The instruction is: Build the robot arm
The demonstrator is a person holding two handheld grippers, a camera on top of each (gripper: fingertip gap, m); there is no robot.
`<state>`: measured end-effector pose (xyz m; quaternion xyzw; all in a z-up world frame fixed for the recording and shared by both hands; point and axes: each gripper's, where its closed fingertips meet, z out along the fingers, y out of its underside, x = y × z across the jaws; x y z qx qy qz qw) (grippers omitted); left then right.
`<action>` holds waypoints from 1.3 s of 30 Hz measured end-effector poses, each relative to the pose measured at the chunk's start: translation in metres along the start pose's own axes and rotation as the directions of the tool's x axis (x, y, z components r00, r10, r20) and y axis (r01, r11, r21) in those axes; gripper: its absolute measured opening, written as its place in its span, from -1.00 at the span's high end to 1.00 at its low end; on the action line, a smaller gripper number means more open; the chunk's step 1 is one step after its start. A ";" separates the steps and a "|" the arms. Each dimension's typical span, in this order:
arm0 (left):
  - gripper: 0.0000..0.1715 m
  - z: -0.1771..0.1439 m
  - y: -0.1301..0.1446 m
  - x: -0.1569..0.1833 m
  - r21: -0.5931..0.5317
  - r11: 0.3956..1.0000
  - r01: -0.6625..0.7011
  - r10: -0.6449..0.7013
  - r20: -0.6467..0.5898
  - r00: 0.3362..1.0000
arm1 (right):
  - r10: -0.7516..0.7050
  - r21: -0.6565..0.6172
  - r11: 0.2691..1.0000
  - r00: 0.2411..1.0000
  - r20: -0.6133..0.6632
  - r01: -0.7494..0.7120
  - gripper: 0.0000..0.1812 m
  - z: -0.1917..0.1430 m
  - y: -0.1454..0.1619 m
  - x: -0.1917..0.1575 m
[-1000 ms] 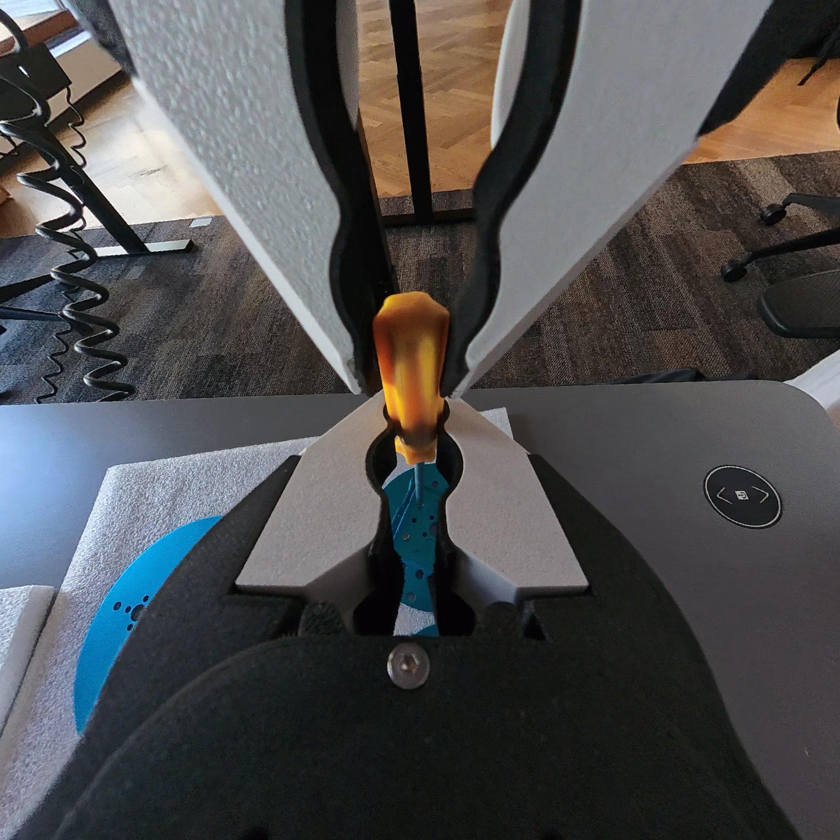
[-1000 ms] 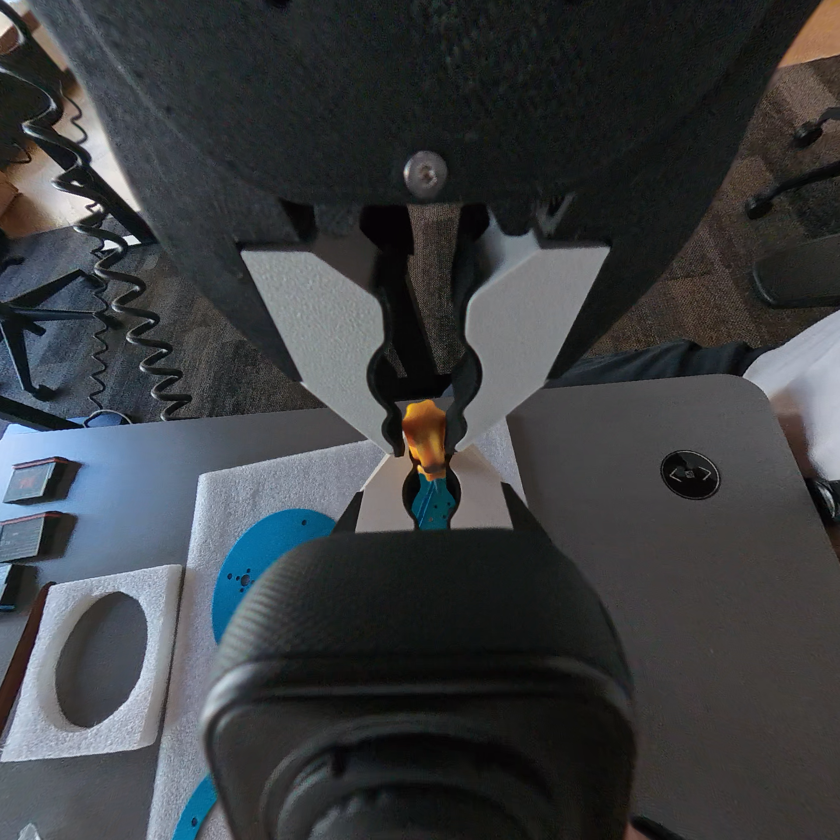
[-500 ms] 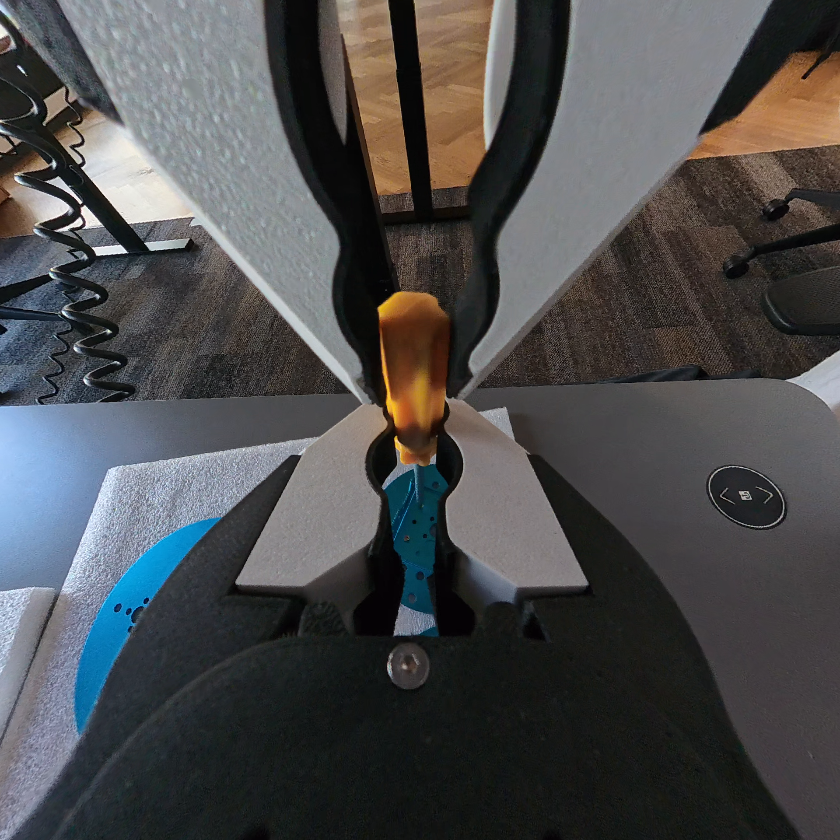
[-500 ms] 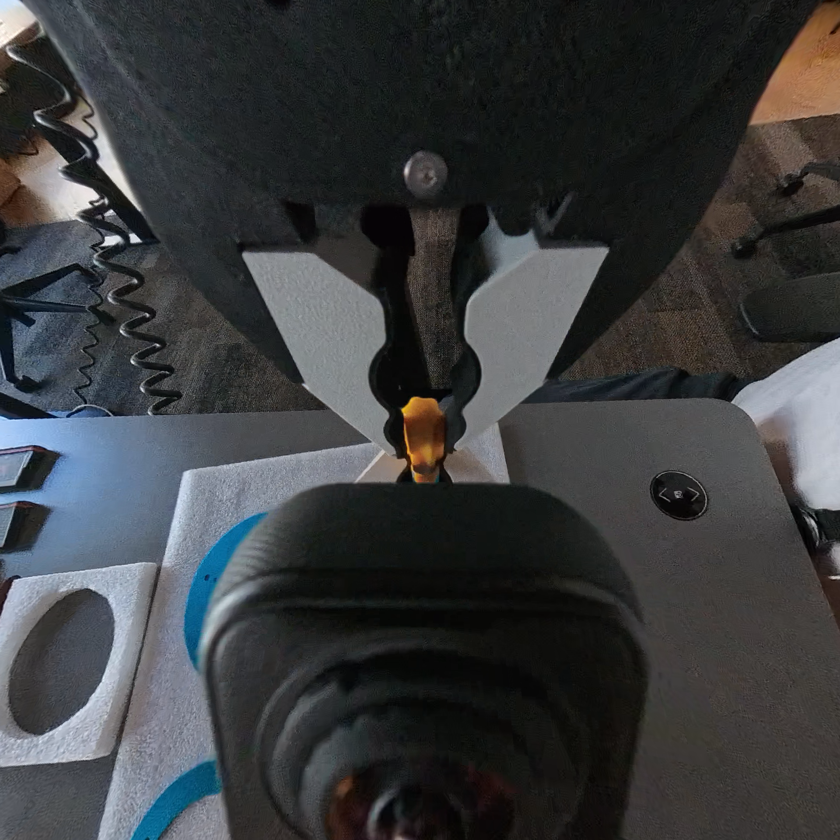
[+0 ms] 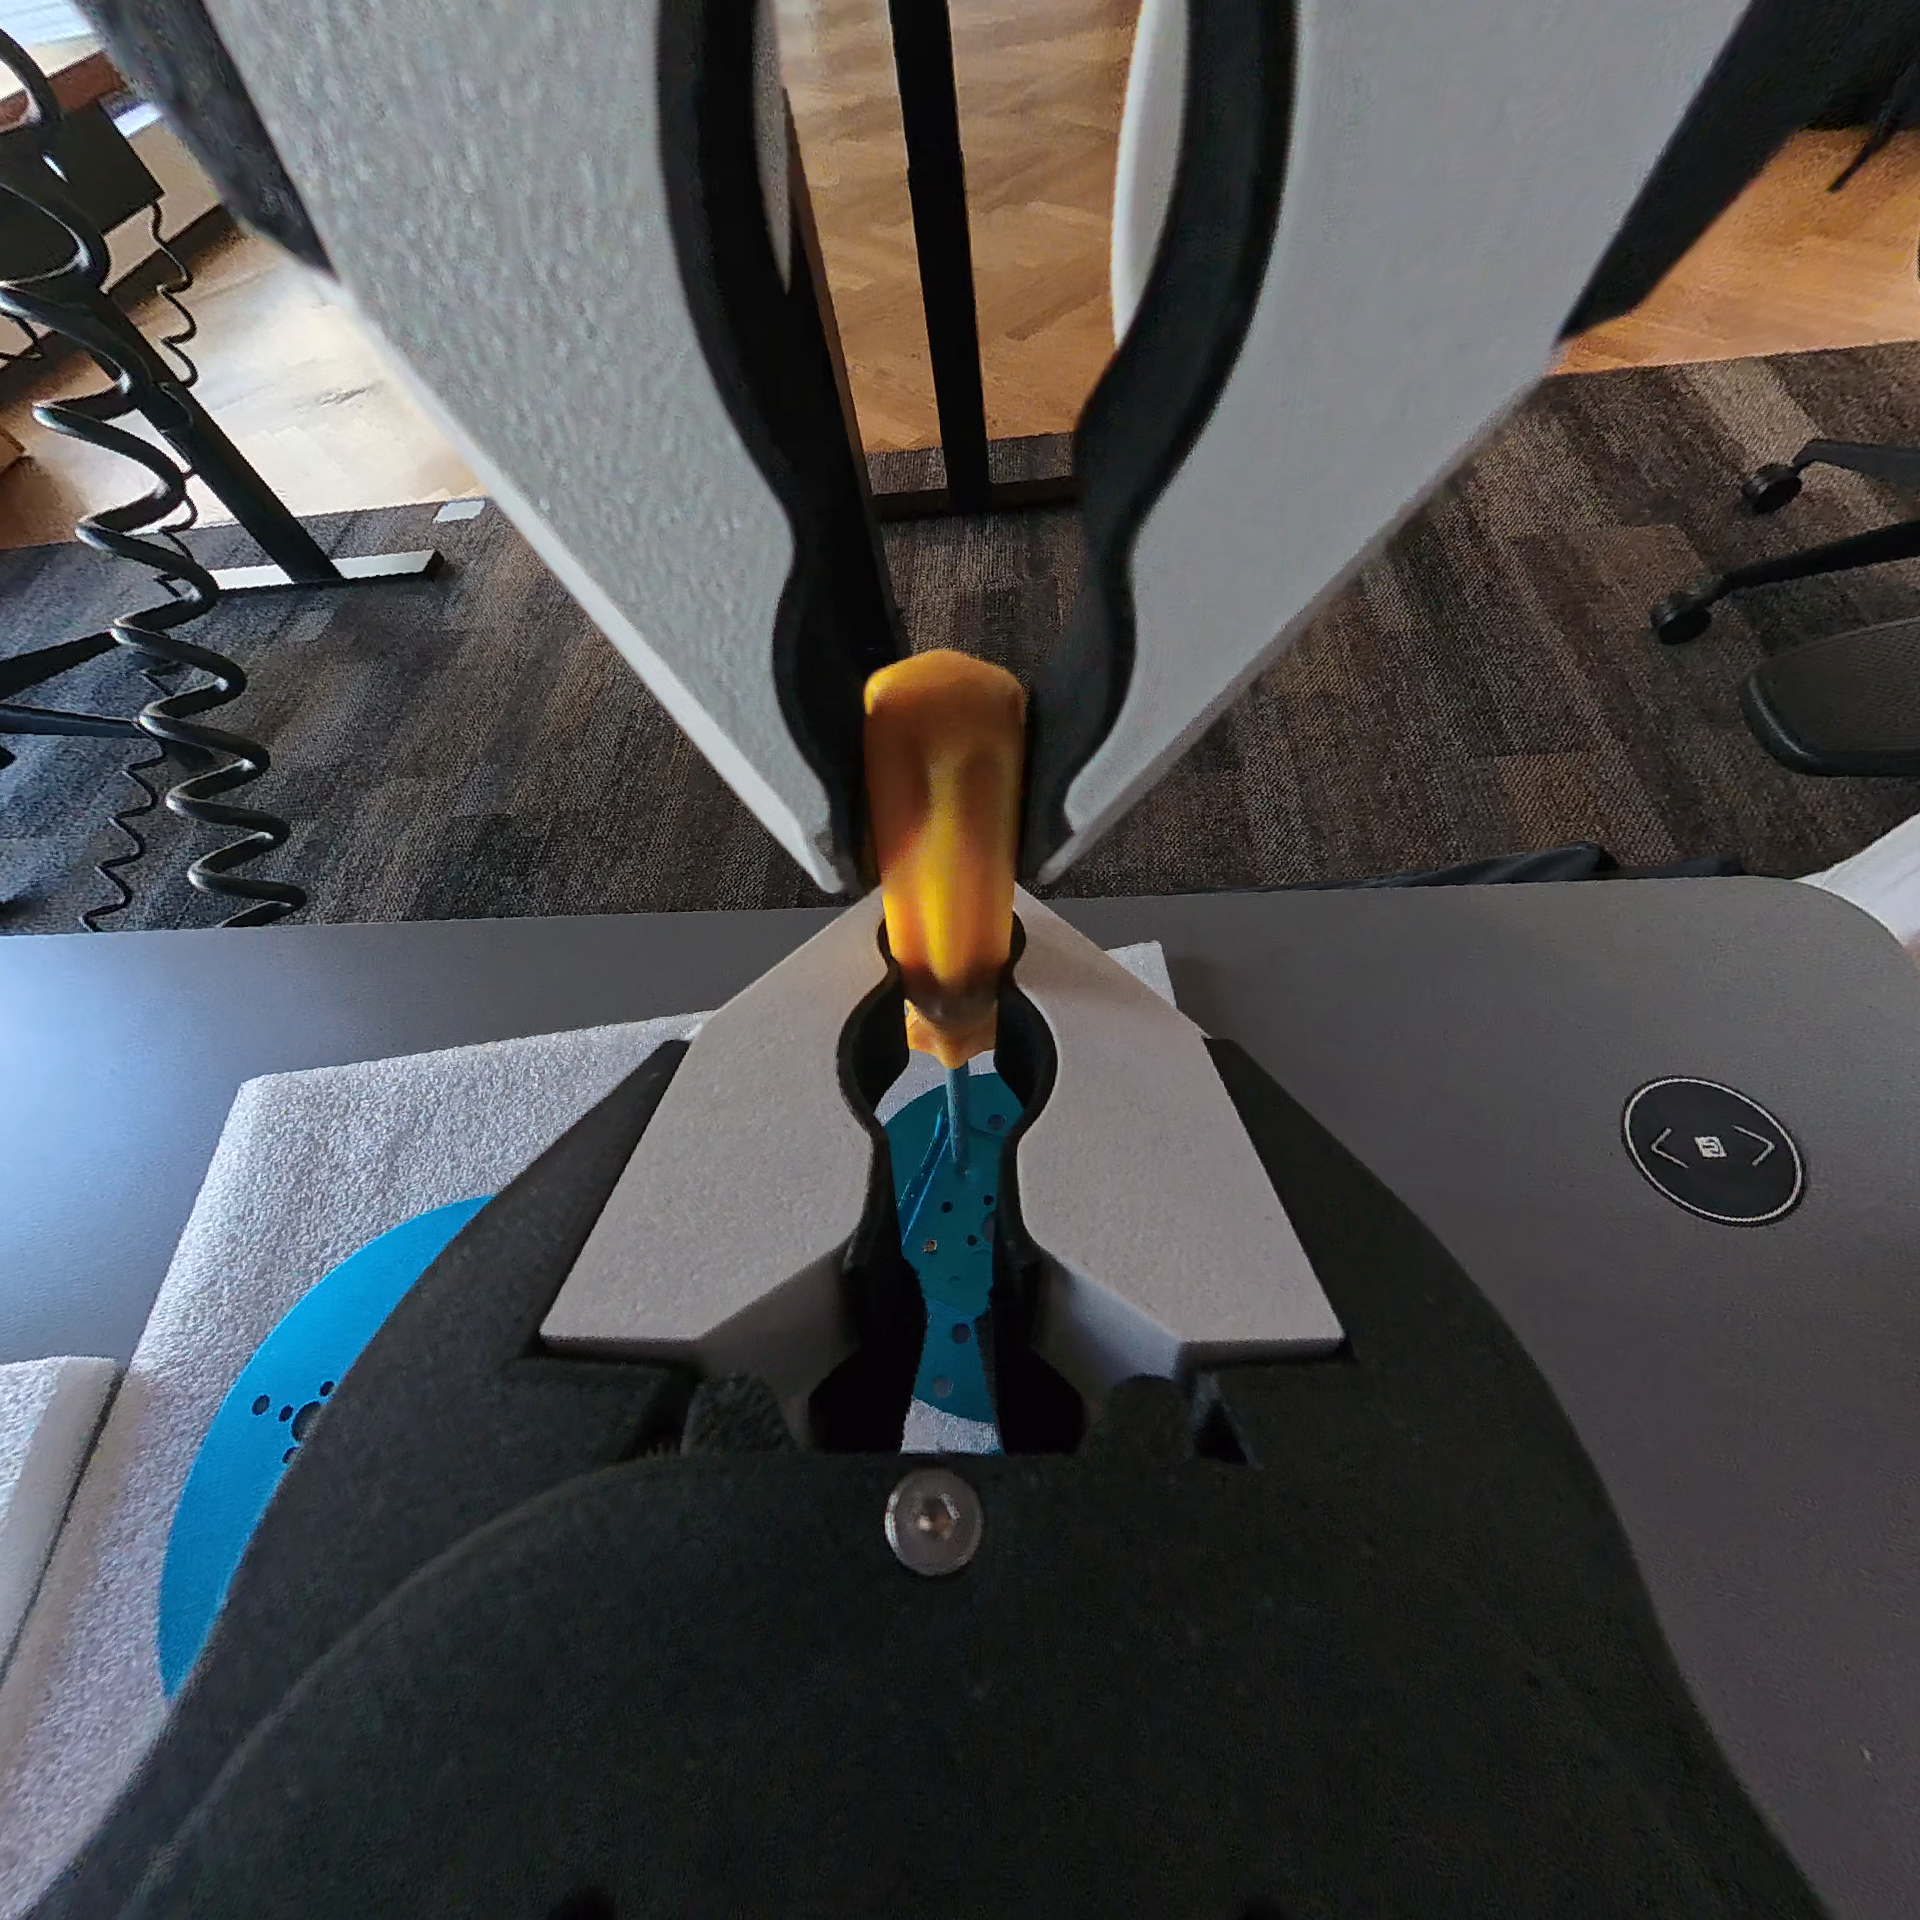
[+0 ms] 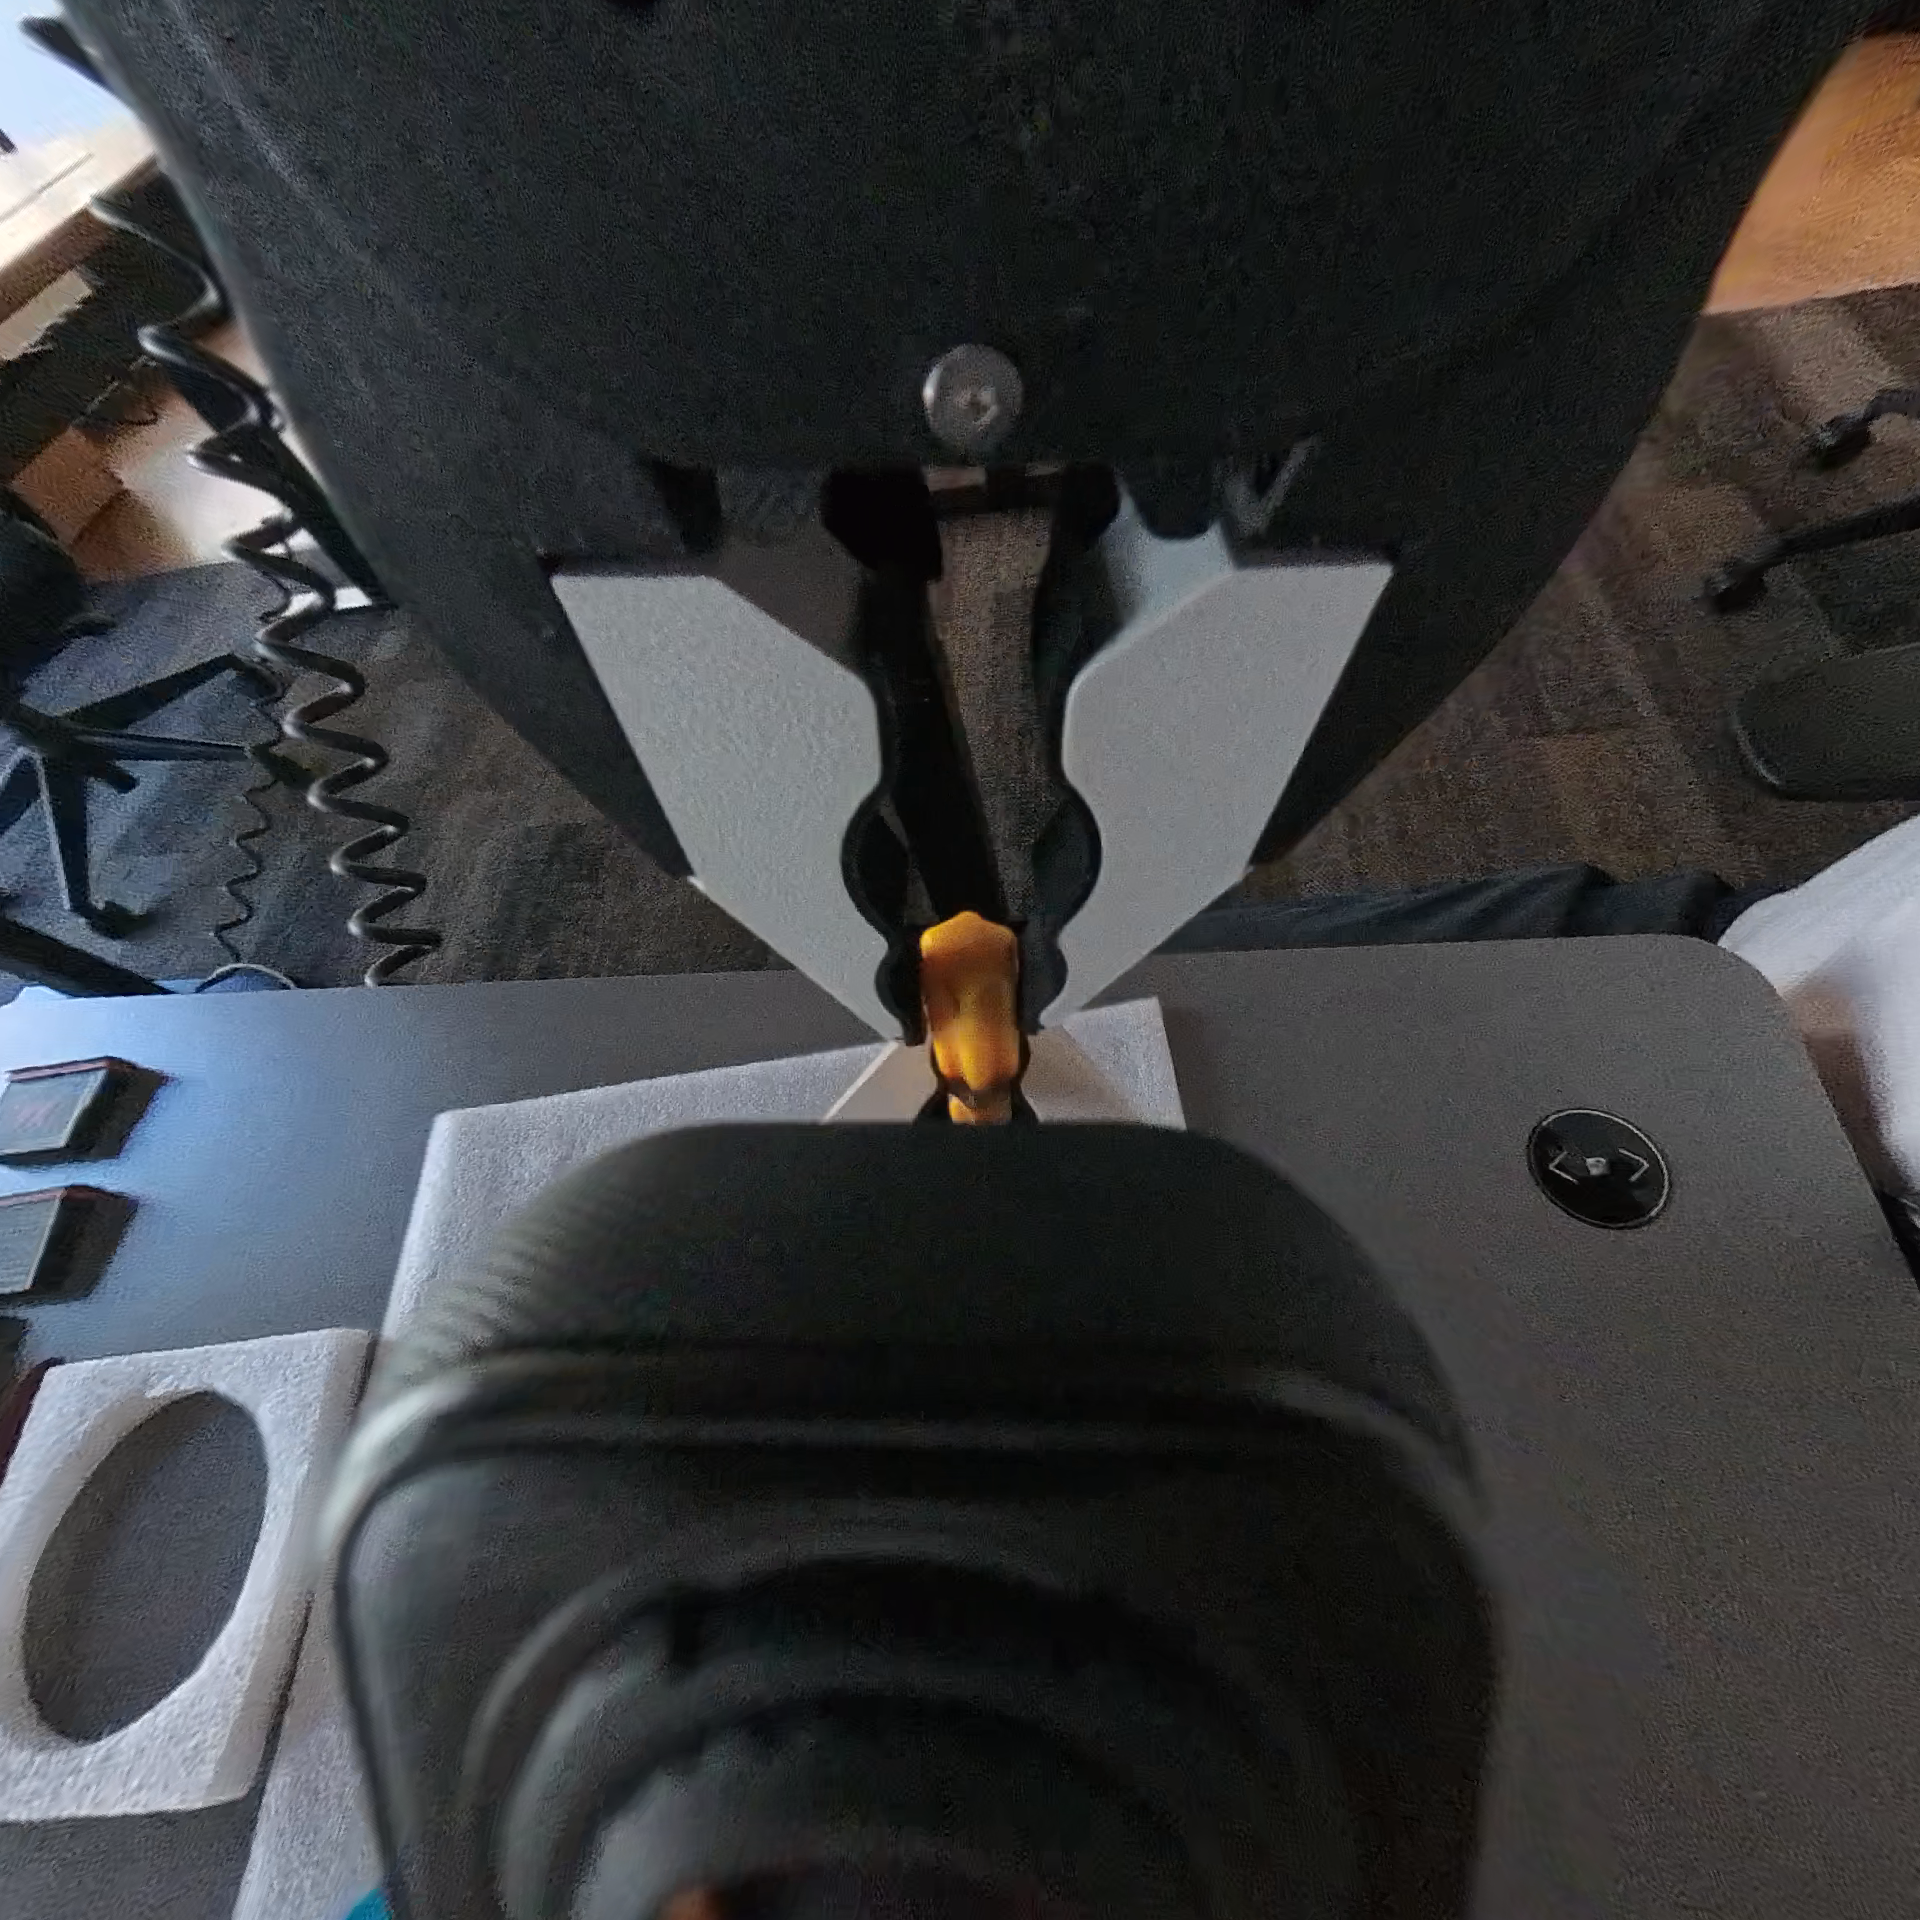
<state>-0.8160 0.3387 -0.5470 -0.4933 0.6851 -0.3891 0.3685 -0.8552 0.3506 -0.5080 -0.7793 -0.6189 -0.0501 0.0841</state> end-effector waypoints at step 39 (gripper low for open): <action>0.90 0.002 0.001 -0.002 -0.007 1.000 0.022 -0.022 0.005 1.000 | 0.203 -0.059 0.978 0.978 0.044 -0.201 0.79 0.003 0.004 0.001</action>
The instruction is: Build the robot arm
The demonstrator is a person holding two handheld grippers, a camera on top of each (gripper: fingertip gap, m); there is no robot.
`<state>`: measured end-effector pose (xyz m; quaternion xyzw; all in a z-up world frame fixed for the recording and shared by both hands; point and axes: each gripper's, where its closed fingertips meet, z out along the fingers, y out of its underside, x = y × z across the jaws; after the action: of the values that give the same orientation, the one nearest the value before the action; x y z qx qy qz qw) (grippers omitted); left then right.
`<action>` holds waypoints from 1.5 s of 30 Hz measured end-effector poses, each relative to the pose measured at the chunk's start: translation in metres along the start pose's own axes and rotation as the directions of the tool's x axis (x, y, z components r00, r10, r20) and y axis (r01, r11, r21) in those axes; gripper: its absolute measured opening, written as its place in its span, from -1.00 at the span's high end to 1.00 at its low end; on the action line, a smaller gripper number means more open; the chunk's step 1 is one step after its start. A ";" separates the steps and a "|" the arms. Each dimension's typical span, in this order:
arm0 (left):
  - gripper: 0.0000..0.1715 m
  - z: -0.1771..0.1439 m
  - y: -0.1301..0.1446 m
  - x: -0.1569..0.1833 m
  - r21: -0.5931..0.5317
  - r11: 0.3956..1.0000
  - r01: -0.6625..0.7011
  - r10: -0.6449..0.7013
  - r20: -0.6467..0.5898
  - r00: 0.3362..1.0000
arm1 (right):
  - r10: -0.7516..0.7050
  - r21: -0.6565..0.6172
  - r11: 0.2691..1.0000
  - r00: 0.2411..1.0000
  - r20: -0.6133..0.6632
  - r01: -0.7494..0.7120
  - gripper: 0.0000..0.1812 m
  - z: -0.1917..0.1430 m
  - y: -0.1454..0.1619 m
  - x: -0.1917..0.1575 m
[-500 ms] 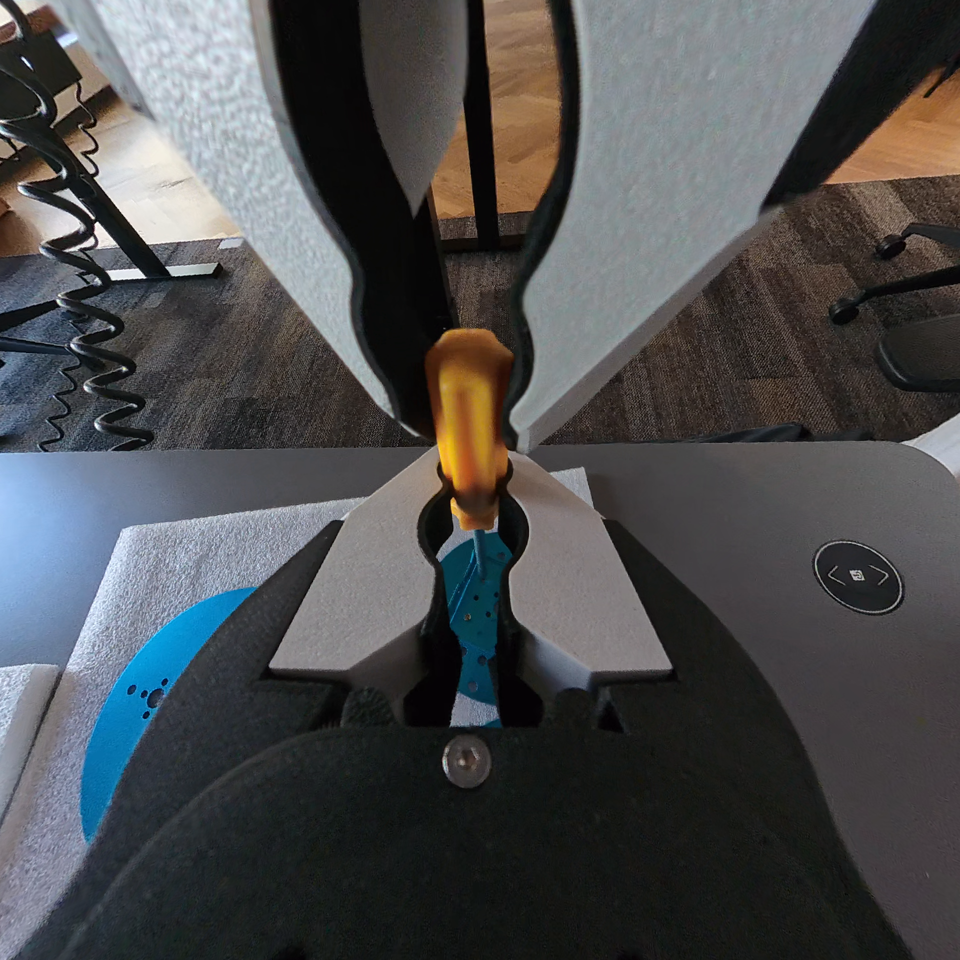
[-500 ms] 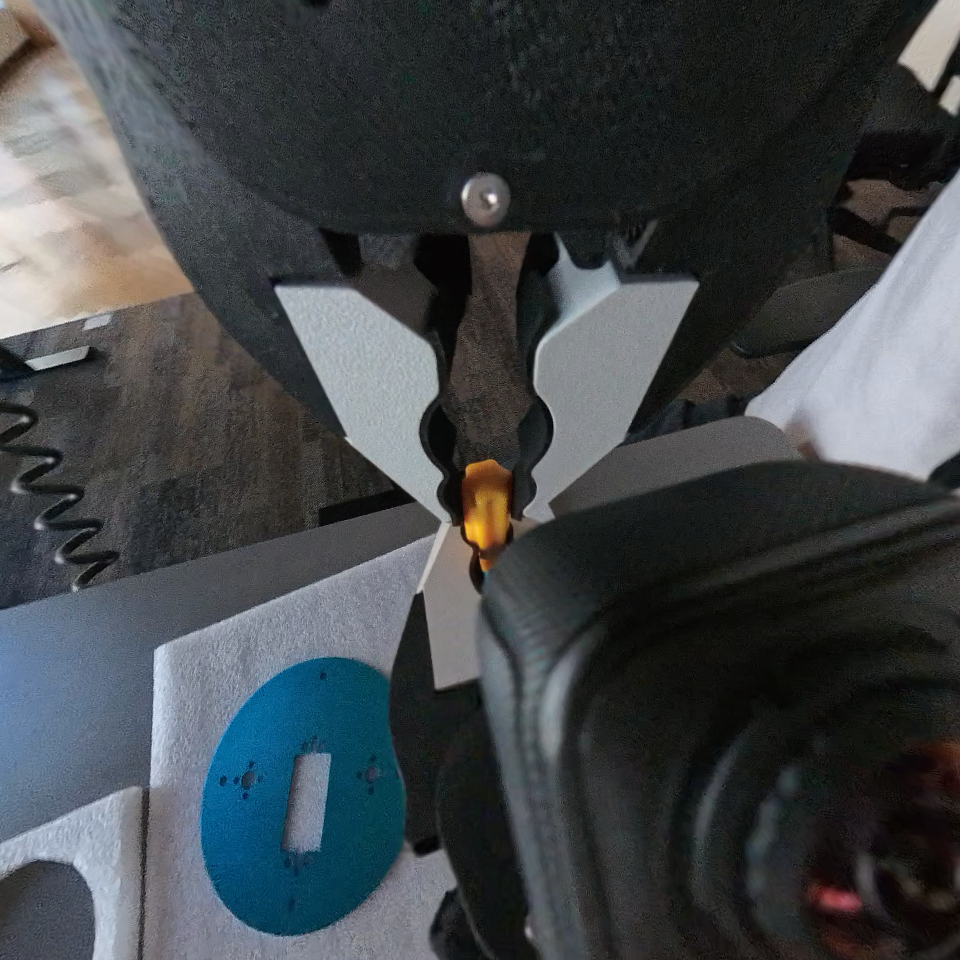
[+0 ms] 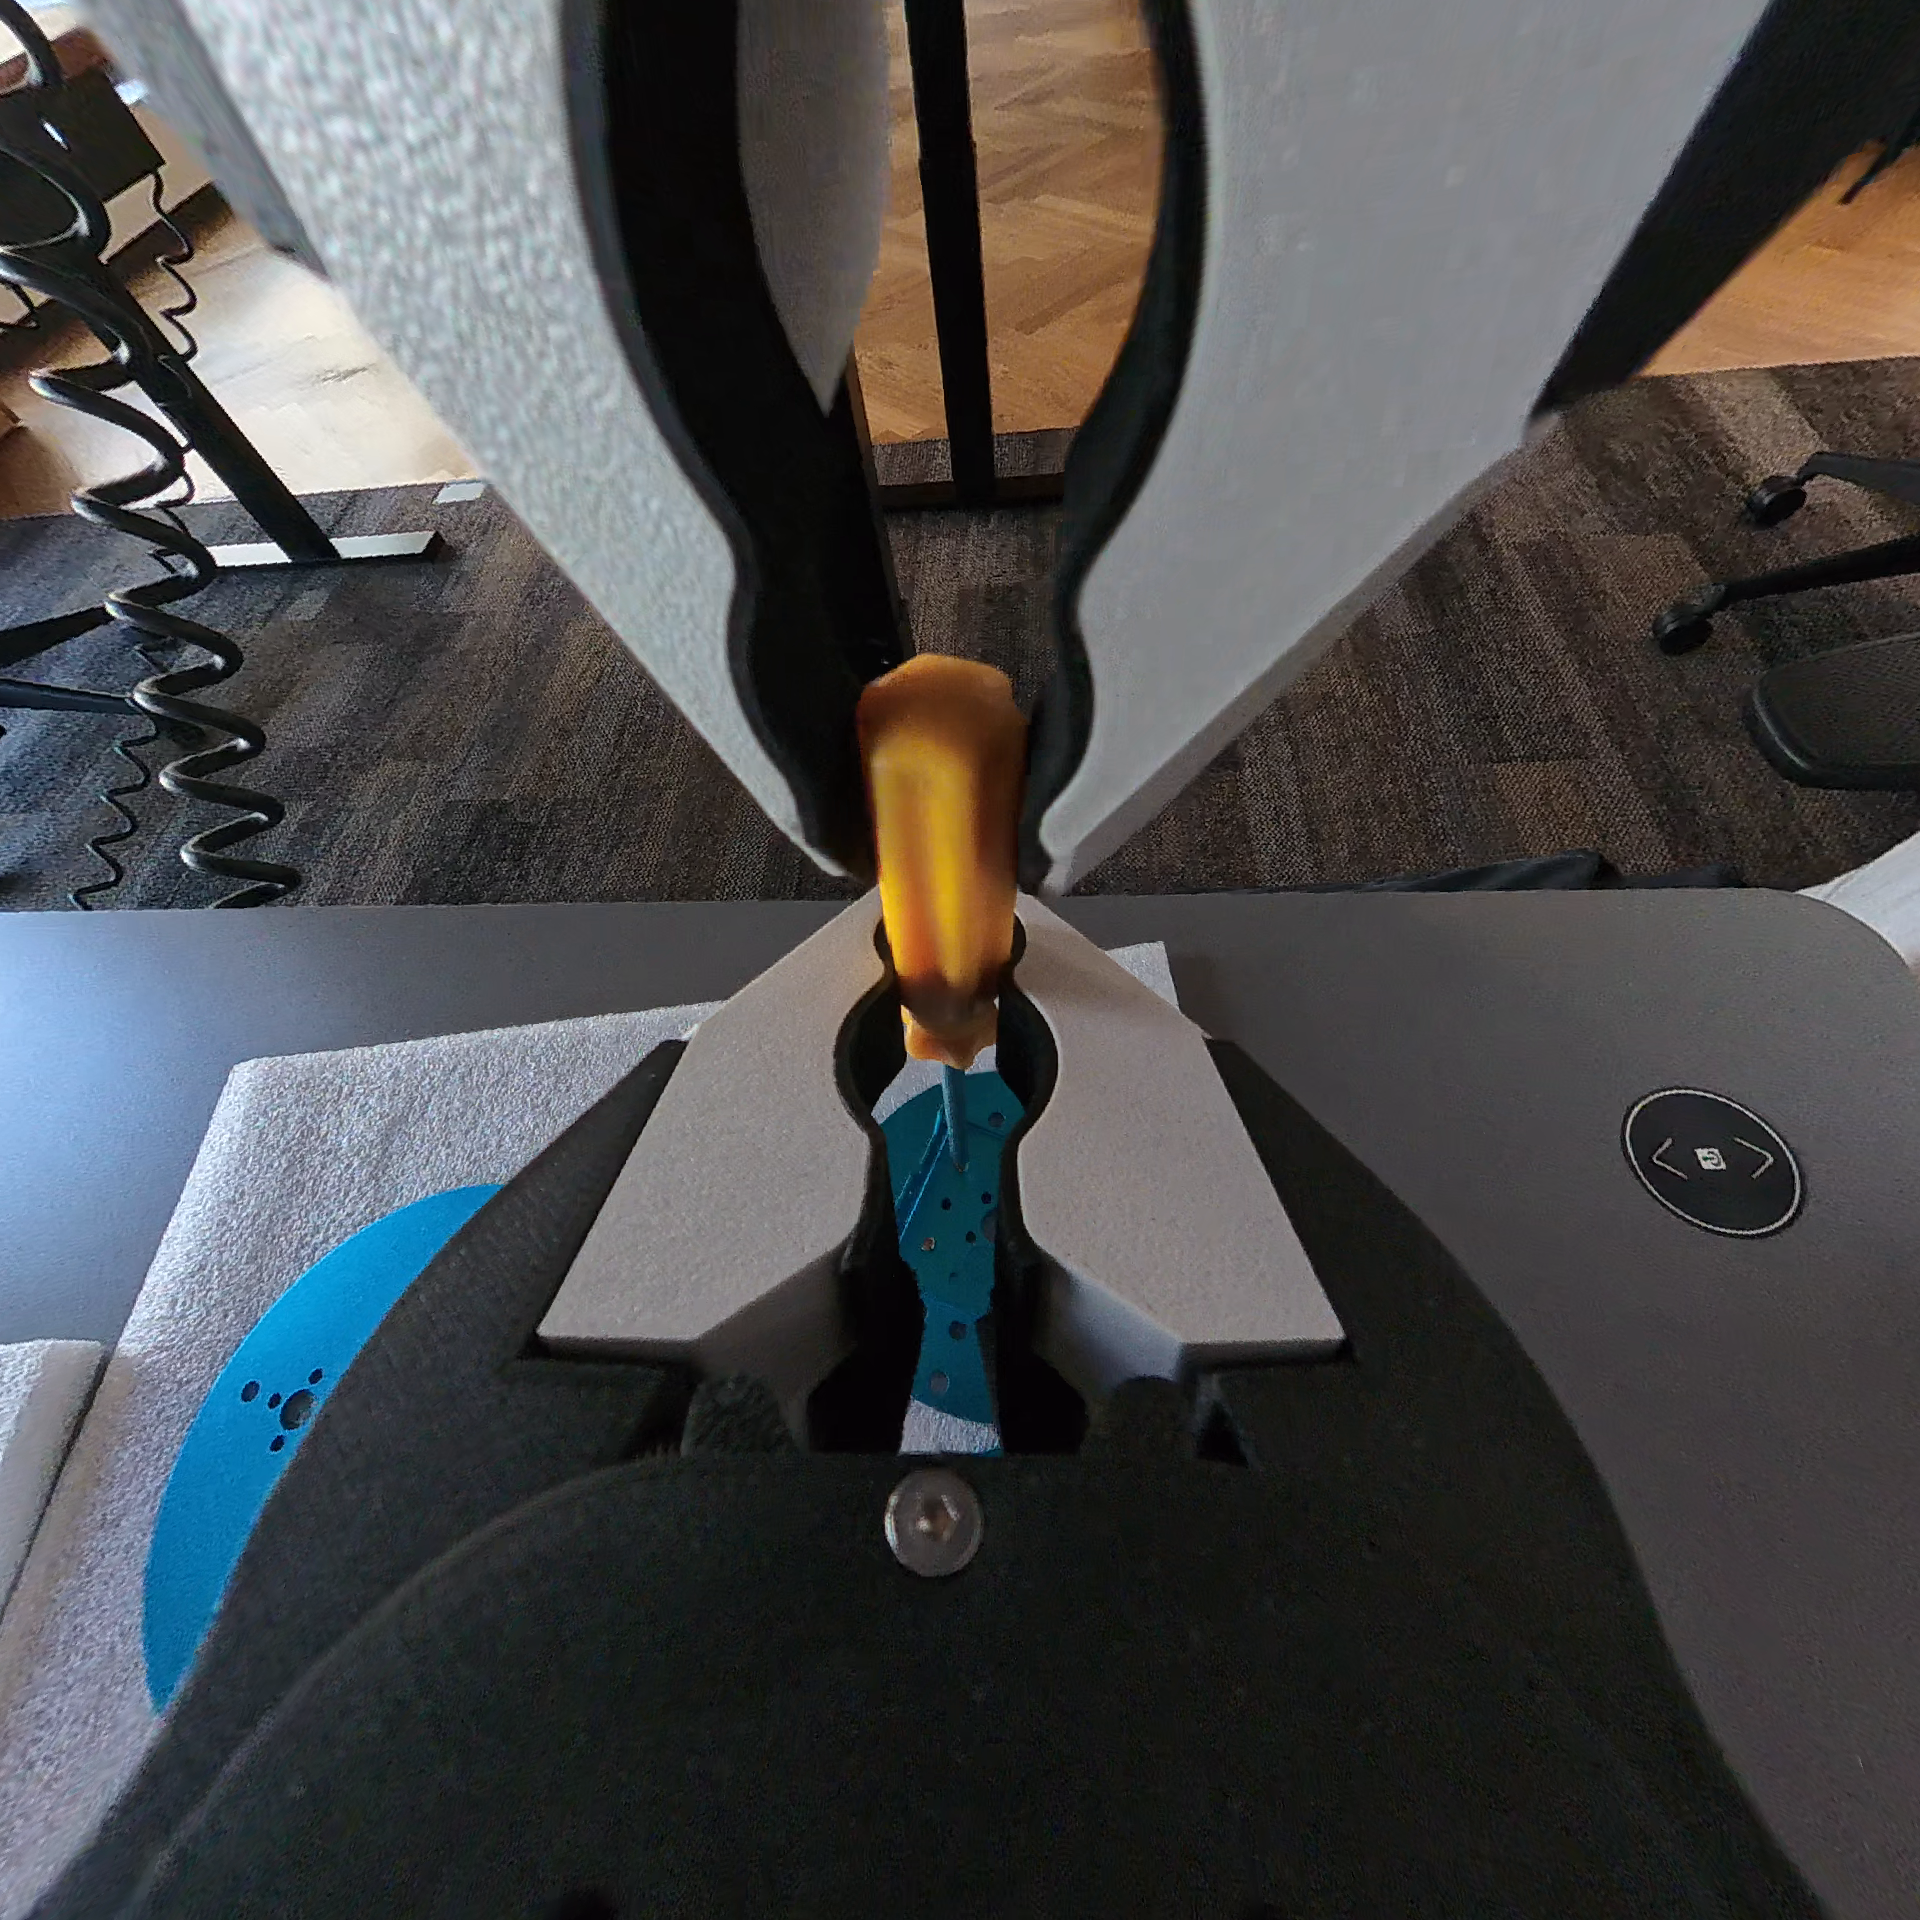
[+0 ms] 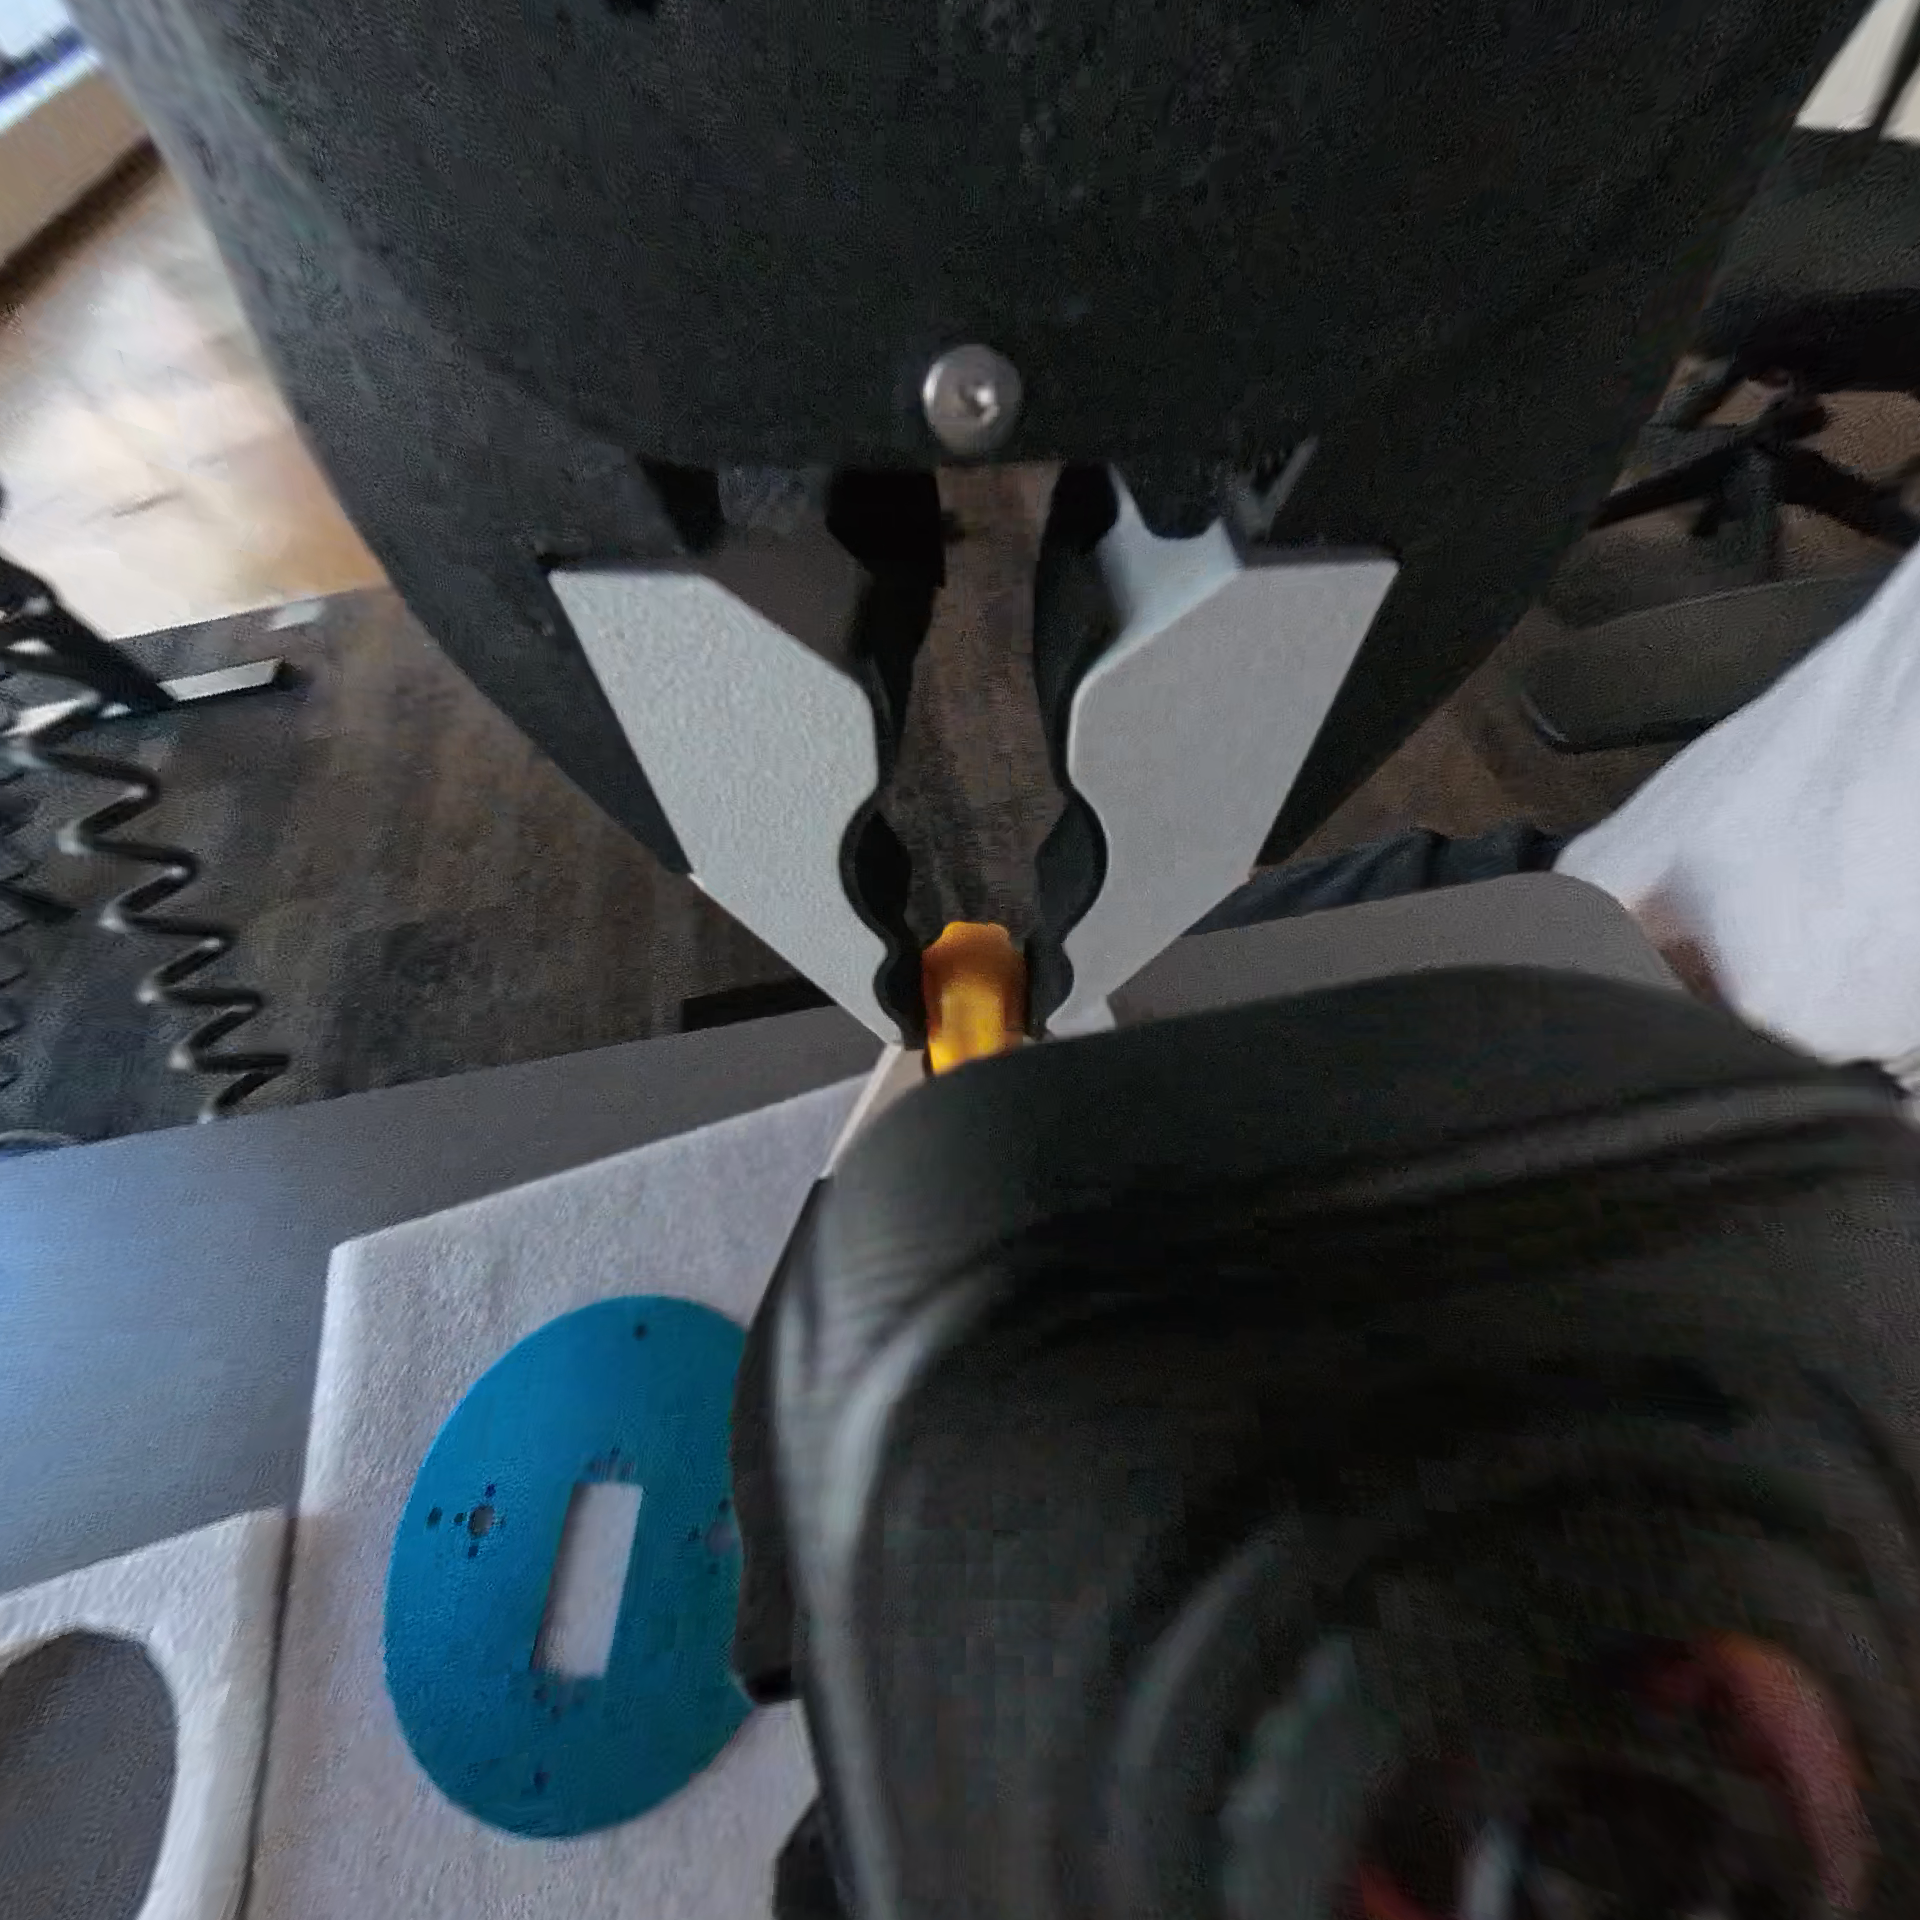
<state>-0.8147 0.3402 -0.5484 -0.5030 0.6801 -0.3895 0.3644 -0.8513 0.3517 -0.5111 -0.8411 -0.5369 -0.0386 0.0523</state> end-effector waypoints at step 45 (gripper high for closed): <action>0.88 0.000 0.002 -0.002 -0.012 1.000 0.024 -0.024 0.005 1.000 | -0.002 0.066 0.998 1.000 0.031 0.000 0.81 0.007 -0.001 -0.001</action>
<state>-0.8145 0.3424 -0.5498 -0.5143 0.6755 -0.3883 0.3583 -0.8522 0.3521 -0.5185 -0.8391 -0.5392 -0.0079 0.0718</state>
